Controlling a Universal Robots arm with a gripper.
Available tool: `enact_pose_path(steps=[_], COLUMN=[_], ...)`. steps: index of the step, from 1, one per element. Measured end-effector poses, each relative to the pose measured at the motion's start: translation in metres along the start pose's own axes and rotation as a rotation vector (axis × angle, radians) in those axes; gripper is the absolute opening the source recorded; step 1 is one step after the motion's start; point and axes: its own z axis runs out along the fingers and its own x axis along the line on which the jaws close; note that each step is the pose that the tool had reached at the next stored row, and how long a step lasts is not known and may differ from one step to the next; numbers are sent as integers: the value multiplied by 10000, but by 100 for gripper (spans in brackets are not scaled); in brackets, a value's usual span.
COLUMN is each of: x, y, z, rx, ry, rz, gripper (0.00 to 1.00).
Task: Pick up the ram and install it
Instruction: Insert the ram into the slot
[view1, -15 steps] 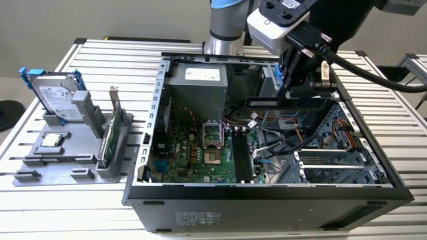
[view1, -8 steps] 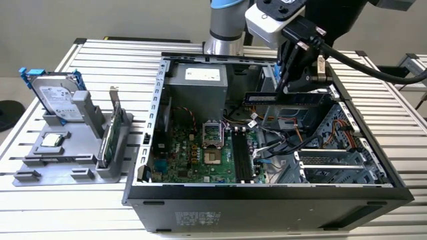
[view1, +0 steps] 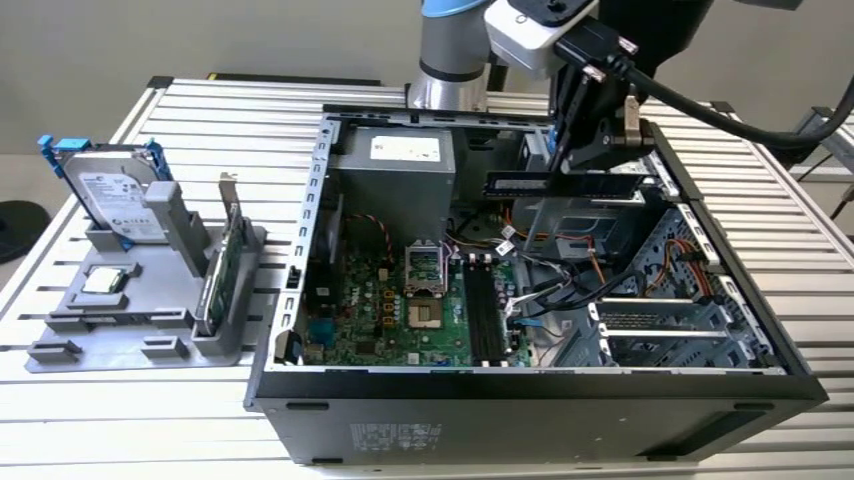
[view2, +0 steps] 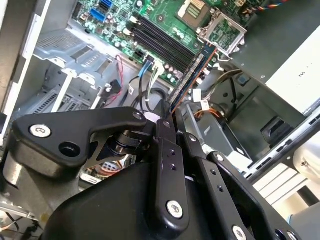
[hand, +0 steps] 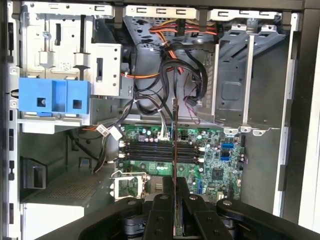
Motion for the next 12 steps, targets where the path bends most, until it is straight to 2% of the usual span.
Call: enact_pose_path(steps=[12], x=[246], y=[-6], z=[3], rx=[0], ry=[0], rz=[0], gripper=[0])
